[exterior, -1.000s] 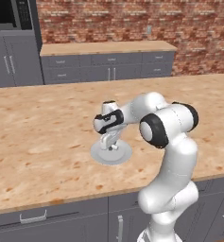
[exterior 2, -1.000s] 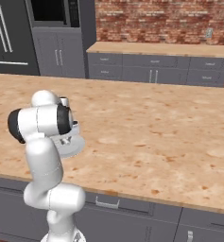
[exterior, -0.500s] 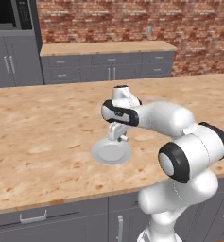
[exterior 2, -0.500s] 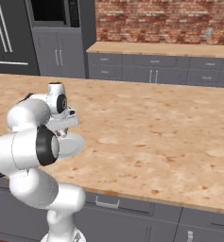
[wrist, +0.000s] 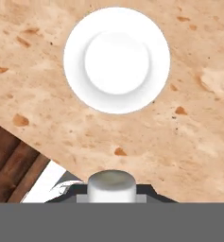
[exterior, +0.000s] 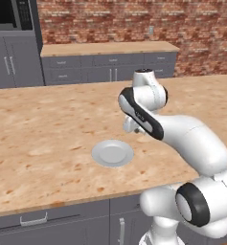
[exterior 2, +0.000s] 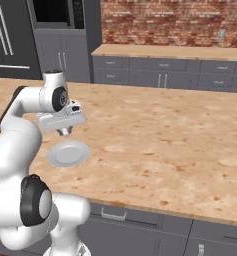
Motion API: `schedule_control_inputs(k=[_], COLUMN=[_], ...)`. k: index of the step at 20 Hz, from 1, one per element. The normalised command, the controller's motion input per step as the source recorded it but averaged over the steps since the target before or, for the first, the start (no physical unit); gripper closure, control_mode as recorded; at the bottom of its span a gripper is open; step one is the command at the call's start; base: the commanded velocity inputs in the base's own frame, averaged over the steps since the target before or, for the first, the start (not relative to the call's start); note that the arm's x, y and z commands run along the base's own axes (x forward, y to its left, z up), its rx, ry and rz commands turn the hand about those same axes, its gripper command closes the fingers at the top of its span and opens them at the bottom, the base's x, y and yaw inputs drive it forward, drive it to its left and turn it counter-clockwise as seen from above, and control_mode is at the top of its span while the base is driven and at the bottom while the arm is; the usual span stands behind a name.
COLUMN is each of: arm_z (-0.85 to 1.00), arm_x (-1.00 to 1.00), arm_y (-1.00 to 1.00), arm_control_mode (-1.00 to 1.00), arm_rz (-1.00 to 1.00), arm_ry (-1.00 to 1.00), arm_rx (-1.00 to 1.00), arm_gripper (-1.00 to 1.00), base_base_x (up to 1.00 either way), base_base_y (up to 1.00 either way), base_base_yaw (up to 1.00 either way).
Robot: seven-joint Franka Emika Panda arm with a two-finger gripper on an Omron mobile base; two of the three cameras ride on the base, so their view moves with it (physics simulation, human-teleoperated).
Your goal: Pick up the marshmallow and place it in the cup of hot chocolate on the dining counter.
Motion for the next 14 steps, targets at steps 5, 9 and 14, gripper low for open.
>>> schedule_control_inputs(k=[5,9,14], arm_z=[0.99,0.69,0.35], arm_x=[-0.28,-0.35,-0.33], arm_y=[-0.54,-0.51,-0.28], arm_control_mode=[-1.00,-1.00,-1.00], arm_rz=[-0.12,-0.14,-0.16], arm_ry=[0.07,0.09,0.02], arm_rx=[-0.07,-0.04,-0.01], arm_gripper=[1.00,1.00,1.00], base_base_x=[0.00,0.00,0.00], base_base_y=[0.00,0.00,0.00], base_base_yaw=[0.00,0.00,0.00])
